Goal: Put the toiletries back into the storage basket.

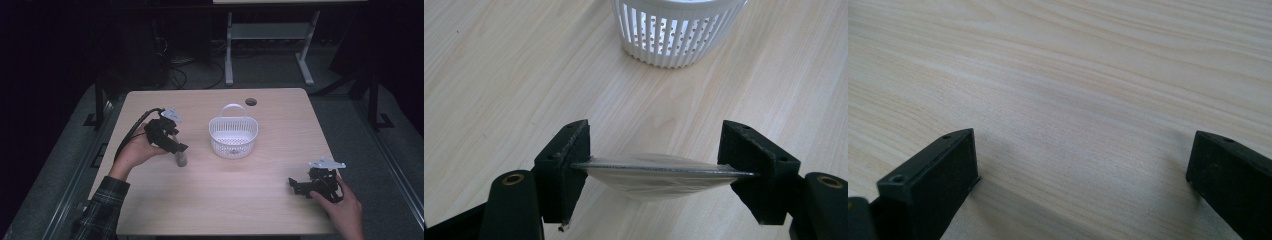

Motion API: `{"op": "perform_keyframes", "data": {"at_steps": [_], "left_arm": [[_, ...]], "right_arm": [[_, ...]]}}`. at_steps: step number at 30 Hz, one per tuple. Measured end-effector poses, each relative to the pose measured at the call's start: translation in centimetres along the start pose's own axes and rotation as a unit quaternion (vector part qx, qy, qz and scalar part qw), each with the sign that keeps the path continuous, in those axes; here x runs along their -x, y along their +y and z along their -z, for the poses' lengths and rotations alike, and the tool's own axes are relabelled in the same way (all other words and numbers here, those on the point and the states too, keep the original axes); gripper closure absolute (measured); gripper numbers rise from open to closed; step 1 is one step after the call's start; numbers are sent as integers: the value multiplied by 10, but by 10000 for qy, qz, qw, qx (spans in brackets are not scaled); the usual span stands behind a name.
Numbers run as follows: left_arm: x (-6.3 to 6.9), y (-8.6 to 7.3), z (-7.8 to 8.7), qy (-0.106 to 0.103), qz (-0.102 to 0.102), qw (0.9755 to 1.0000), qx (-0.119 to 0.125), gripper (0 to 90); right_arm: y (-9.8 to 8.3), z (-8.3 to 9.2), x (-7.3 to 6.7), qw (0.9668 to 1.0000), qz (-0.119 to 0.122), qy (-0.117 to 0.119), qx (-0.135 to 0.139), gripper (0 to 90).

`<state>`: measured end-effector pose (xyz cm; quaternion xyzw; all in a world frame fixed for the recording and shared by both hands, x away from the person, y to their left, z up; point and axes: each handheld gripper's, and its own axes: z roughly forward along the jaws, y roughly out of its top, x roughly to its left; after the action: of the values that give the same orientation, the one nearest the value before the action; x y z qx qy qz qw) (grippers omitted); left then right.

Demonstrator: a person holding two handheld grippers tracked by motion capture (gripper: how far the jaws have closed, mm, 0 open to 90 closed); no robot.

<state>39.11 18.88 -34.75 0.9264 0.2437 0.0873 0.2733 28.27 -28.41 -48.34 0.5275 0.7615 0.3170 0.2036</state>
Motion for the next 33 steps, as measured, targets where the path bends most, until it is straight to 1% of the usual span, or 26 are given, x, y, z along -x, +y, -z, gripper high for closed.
{"op": "perform_keyframes", "data": {"at_steps": [11, 20, 24, 33], "left_arm": [[0, 0, 1, 0, 51, 10000, -32, 294], [-1, 0, 4, -19, 128, 9999, 65, 295], [-2, 2, 9, -3, 124, 9998, 130, 295], [1, 13, 21, -33, 98, 9996, 255, 295]], "right_arm": [[0, 0, 0, 10000, 0, 0, 0, 0], [0, 0, 0, 10000, 0, 0, -1, 0], [0, 0, 0, 10000, 1, 0, 1, 0], [0, 0, 0, 10000, 1, 0, 0, 0]]}}
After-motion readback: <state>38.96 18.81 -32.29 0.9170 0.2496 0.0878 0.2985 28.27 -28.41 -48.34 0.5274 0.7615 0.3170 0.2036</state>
